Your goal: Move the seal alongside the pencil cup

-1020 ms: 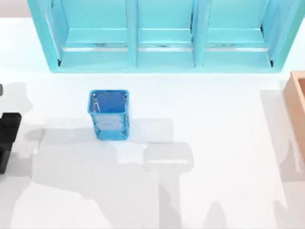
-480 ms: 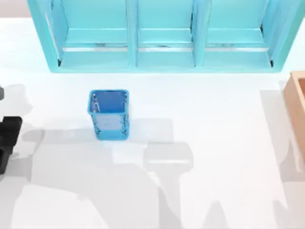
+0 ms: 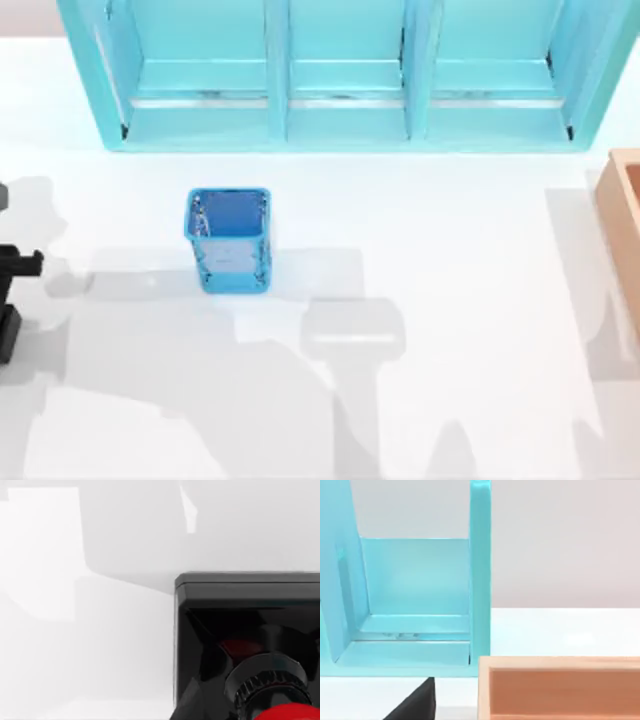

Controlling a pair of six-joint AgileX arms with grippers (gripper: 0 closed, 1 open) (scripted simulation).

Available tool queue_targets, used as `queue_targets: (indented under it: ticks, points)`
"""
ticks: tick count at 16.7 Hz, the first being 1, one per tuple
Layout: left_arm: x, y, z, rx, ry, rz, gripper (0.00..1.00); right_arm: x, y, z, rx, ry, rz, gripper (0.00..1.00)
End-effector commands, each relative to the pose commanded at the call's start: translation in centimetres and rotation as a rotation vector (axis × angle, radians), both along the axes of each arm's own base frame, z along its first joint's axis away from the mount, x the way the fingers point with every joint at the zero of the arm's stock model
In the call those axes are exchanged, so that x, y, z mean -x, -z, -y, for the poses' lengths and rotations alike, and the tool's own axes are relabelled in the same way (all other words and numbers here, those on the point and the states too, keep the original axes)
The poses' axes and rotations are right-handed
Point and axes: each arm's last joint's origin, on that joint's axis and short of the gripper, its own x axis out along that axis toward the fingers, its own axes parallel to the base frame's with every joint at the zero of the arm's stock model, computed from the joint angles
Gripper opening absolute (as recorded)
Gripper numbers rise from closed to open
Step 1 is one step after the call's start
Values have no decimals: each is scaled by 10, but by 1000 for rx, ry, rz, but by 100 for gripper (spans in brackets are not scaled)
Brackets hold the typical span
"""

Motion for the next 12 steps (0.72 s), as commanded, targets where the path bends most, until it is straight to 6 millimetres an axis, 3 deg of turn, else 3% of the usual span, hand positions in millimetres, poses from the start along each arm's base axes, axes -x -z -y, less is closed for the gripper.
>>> queue_targets:
  ticks: [4,12]
  points:
    - [0,0,0,0,0,0,2,0,0,0,0,0,0,100]
    - [0,0,0,0,0,0,0,0,0,0,0,0,0,100]
